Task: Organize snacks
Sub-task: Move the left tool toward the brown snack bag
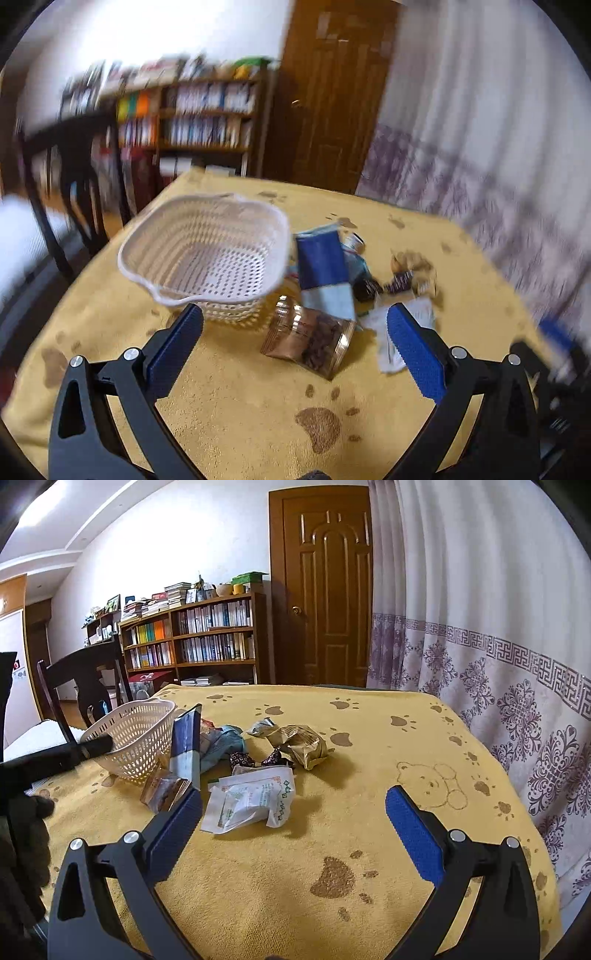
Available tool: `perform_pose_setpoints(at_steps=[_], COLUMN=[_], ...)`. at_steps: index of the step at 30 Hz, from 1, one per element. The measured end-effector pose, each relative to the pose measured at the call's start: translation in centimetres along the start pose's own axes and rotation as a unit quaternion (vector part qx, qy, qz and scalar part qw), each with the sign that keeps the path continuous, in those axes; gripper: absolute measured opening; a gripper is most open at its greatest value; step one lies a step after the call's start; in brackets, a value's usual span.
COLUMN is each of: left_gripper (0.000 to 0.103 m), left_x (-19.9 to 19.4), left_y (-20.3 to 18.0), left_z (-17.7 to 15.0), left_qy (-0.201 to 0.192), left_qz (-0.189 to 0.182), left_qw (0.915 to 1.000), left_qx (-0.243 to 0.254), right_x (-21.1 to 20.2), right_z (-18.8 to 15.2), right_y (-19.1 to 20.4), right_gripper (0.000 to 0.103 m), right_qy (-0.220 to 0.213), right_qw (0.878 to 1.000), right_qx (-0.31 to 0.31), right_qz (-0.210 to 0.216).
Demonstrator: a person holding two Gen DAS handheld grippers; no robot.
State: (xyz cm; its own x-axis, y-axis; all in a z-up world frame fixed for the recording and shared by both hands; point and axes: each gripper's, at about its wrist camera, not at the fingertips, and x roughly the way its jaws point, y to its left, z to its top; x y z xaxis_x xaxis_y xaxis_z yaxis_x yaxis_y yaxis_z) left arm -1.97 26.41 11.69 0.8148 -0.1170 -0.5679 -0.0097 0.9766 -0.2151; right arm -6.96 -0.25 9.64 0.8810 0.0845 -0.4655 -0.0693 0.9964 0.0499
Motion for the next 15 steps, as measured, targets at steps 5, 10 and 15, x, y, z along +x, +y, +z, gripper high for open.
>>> perform_pose_setpoints(at_steps=[5,10,15], left_gripper=[0.101,0.101,0.101], left_x=[0.2,1.6,4.1], left_y=[2.1,0.7,-0.9], left_z=[1.1,0.8,-0.5], left_qy=[0.000,0.028,0.063], left_qz=[0.000,-0.037,-0.033], left_qw=[0.9994,0.9984,0.9974], left_qx=[-0.034,-0.031,-0.015], right_x=[0.5,0.8,1.4], right_z=[0.0,0.1,0.1], right_y=[-0.5,-1.3,-2.1], right_gripper=[0.098,0.098,0.098], right_qy=[0.009,0.013,0.023], right_qw=[1.000,1.000,0.999], right_qx=[0.007,0.021,0.038], right_qz=[0.001,-0.001,0.000])
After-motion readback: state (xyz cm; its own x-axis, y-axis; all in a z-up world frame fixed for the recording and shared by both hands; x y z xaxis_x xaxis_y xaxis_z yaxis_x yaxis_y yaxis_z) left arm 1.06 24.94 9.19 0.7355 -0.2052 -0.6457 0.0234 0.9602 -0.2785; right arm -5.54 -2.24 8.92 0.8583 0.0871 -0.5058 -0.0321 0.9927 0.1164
